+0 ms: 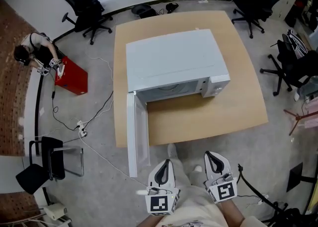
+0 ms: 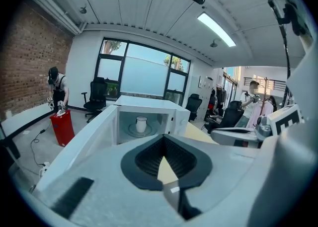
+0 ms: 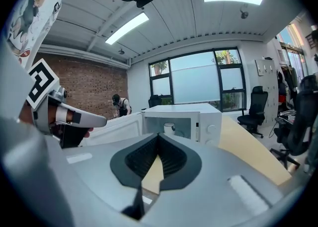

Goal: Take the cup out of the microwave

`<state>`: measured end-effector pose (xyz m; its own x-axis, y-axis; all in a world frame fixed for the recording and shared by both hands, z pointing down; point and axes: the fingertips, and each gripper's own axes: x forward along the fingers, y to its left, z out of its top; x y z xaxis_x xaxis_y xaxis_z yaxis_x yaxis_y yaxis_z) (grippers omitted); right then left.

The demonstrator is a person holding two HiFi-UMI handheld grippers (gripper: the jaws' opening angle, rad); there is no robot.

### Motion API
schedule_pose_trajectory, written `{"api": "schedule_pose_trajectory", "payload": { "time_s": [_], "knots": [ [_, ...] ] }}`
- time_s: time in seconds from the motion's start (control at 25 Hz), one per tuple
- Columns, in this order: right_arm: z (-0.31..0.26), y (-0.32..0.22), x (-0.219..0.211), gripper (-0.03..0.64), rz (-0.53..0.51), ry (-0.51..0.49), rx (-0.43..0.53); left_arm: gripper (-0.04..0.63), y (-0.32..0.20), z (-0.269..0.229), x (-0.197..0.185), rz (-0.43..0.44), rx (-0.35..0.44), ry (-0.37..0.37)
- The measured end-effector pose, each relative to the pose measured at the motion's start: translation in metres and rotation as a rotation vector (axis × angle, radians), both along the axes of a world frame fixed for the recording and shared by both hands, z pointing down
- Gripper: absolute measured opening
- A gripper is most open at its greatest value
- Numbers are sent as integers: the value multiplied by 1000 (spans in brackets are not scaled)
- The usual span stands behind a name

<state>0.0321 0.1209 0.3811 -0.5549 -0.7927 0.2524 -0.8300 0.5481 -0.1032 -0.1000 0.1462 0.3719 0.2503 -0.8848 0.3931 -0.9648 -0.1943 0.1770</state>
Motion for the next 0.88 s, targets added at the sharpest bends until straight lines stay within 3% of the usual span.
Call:
{"api": "schedule_pose_trajectory", "payload": {
  "time_s": [0.24, 0.48, 0.6, 0.88],
  "knots": [
    [-10, -59, -28, 6, 27, 3, 4, 3, -58, 4, -20, 22, -28, 4],
    [-8, -109, -28, 5, 15, -27, 33, 2, -109, 11, -32, -106, 21, -39],
    [-10, -122, -27, 6, 22, -66, 45, 9, -127, 16, -30, -129, 37, -44],
    [-3, -133, -25, 6, 29, -79, 16, 212, -177, 54, -20, -119, 26, -57]
  ]
}}
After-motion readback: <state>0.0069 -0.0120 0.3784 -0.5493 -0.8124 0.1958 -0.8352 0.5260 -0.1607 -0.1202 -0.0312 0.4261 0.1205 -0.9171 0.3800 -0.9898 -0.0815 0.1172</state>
